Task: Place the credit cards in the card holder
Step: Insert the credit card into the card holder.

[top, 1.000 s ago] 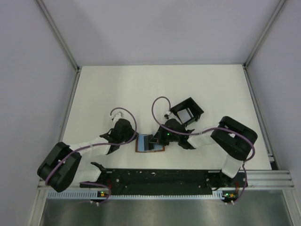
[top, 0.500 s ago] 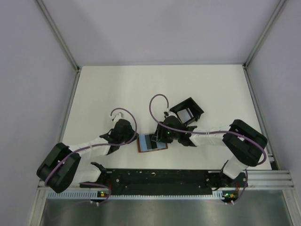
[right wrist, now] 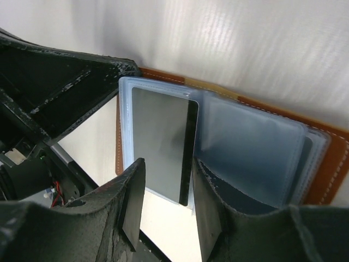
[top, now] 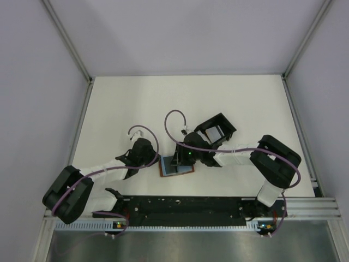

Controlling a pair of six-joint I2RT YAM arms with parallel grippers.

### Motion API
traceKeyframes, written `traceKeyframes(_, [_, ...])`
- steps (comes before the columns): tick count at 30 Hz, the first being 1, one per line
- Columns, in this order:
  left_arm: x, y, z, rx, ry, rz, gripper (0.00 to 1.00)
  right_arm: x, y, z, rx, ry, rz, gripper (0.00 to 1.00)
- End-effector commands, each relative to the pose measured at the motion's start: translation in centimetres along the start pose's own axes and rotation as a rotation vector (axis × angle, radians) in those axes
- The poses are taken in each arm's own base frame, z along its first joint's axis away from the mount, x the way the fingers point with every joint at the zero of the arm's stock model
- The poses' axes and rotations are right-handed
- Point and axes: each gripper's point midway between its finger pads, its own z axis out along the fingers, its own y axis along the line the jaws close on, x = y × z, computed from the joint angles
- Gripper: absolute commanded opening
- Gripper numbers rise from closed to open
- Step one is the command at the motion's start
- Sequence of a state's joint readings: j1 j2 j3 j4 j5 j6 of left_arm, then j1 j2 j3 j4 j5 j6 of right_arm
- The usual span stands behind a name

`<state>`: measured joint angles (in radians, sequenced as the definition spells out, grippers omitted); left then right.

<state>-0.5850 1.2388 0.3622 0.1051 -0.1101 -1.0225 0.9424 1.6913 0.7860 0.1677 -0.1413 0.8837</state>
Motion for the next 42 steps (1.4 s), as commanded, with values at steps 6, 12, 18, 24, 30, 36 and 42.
traceKeyframes(6, [1.5,2.8,-0.2,-0.087,0.045,0.034,0.0,0.3,4.1,0.5,-0.107,0.045,-0.035,0.39])
traceKeyframes(12, [1.4,2.8,-0.2,-0.085,0.042,0.029,0.0,0.2,5.0,0.5,-0.163,0.042,-0.023,0.34])
traceKeyframes(18, [1.5,2.8,-0.3,-0.086,0.043,0.03,0.0,-0.3,5.1,0.3,-0.182,0.027,-0.02,0.31])
traceKeyframes(24, [1.0,2.7,-0.5,-0.091,0.029,0.039,0.0,-2.3,3.9,-1.3,-0.123,-0.048,-0.096,0.37])
traceKeyframes(30, [0.3,1.9,-1.0,-0.079,0.013,0.061,0.0,-5.5,3.0,-4.7,-0.063,-0.167,-0.197,0.46])
traceKeyframes(36, [-0.4,0.8,-1.5,-0.048,0.004,0.07,0.0,-8.8,0.6,-7.5,0.035,-0.26,-0.213,0.47])
traceKeyframes(42, [-0.7,0.1,-1.6,-0.033,0.0,0.082,0.0,-11.5,-2.8,-9.8,0.198,-0.324,-0.253,0.49])
